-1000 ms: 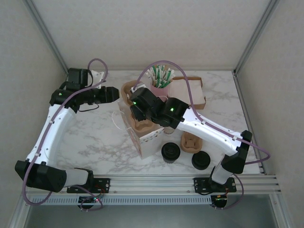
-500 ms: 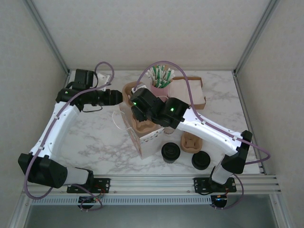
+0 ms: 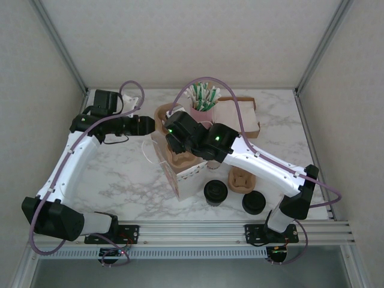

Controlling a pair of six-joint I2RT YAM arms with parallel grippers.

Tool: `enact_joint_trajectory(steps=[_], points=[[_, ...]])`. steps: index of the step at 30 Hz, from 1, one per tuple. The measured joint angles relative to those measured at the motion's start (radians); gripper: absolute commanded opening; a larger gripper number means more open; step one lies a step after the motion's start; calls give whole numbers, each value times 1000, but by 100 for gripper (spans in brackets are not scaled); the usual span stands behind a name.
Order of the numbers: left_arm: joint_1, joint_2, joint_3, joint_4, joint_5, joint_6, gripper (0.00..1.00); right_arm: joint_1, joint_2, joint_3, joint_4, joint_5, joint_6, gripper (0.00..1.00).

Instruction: Pack the takeout coffee

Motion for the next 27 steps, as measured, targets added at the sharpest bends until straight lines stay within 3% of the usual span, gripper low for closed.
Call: enact_joint_trajectory(steps=[27], points=[[-4,38,-9,1,-66,-5,55,0,0,0,-36,-37,-4,39]])
